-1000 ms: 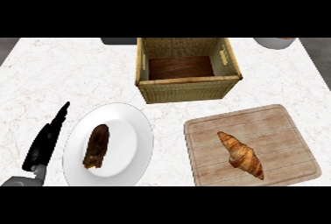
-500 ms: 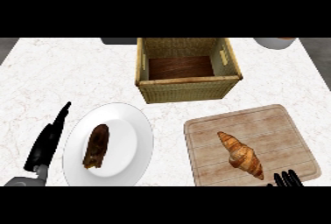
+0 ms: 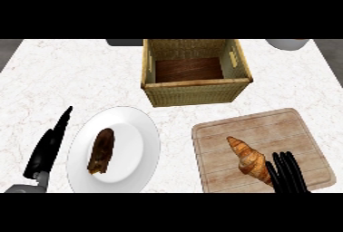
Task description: Pick the croissant from the cutting board and place it in the basket
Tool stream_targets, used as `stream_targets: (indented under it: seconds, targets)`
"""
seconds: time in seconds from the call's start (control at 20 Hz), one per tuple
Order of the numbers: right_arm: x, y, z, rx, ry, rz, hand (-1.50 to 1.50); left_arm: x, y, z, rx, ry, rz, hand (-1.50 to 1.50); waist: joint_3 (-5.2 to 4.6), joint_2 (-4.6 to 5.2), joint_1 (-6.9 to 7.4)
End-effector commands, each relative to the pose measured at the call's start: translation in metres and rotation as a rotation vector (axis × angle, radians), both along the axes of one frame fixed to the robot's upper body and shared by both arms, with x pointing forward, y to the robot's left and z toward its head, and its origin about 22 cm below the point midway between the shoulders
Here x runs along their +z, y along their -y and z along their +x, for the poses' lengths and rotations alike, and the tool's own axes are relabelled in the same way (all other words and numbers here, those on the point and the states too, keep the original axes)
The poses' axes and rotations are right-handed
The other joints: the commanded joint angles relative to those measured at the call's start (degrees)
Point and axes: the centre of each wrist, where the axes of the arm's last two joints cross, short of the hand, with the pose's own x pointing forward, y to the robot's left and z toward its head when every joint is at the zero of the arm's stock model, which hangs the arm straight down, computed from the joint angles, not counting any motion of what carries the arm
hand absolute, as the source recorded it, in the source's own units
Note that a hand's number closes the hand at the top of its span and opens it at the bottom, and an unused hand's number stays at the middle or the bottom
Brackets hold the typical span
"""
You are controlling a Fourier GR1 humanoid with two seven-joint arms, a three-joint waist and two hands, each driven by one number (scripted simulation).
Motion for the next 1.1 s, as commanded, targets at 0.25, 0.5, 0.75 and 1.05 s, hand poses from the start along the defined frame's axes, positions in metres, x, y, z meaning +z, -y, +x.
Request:
stream_targets:
  seconds: [0.25, 0.5, 0.75, 1.05]
  targets:
    - [-0.014, -0.017, 0.023, 0.001, 0.009, 0.044, -1.5, -0.01, 0.006, 0.0, 0.002, -0.023, -0.015, 0.0, 0.25, 0.14, 0.06]
    - [-0.014, -0.017, 0.019, 0.005, -0.028, 0.01, -1.5, -0.012, 0.0, -0.016, 0.015, -0.019, -0.019, 0.0, 0.24, 0.12, 0.12]
    - [-0.001, -0.036, 0.04, 0.039, -0.121, -0.029, 1.5, 0.015, -0.016, -0.001, 0.008, -0.027, 0.0, 0.0, 0.23, 0.12, 0.31]
    - [-0.021, -0.04, 0.036, 0.188, -0.176, -0.041, 1.5, -0.005, -0.014, 0.004, 0.015, -0.028, 0.002, 0.0, 0.24, 0.25, 0.07]
